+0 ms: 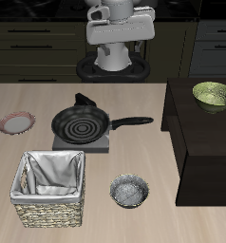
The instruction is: Place the green bowl on the plate
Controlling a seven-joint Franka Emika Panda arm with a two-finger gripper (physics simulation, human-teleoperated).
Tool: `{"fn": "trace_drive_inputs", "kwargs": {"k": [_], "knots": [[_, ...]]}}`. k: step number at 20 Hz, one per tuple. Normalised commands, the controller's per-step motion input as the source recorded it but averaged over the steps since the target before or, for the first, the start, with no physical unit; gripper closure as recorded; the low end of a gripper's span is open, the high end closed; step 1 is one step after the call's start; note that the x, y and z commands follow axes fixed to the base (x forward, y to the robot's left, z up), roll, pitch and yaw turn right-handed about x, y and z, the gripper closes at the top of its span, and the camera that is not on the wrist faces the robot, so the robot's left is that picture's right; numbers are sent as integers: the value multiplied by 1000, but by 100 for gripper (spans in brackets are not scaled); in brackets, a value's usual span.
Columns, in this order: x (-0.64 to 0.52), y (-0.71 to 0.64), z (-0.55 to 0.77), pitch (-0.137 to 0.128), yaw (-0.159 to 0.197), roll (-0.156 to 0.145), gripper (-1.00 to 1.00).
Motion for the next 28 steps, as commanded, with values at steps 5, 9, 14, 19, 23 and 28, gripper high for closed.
{"fn": "trace_drive_inputs", "kwargs": {"k": [5, 9, 14, 19, 23, 28], "knots": [[282, 260, 306, -39, 0, -37, -100], [290, 301, 401, -60, -3, -27, -100], [308, 335, 183, -26, -6, -8, -100], [315, 208, 101, 8, -7, -41, -100], [318, 62, -2, 31, -24, -53, -100], [214, 387, -23, 14, 16, -7, -100]]}}
